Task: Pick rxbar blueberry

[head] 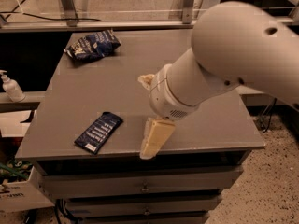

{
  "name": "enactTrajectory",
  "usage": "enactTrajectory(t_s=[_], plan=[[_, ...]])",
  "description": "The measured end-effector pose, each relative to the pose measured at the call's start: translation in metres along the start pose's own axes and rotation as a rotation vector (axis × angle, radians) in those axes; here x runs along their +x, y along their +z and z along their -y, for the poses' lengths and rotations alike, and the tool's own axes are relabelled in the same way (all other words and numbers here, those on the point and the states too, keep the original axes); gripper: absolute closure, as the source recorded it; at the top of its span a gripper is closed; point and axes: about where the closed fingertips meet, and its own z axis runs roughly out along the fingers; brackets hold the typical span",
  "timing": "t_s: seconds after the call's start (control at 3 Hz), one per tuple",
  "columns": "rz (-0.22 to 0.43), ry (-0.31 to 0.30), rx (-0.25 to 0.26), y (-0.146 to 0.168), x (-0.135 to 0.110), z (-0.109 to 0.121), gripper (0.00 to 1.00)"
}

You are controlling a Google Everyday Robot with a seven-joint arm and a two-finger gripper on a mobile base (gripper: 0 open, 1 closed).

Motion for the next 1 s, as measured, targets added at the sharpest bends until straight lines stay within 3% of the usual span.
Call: enactTrajectory(t_s=[0.33, 1.0], plan=[[-0.010, -0.019, -0.032, 0.038, -0.006, -0.009, 0.00], [0.037, -0.038, -0.088, 0.076, -0.037, -0.027, 0.00]])
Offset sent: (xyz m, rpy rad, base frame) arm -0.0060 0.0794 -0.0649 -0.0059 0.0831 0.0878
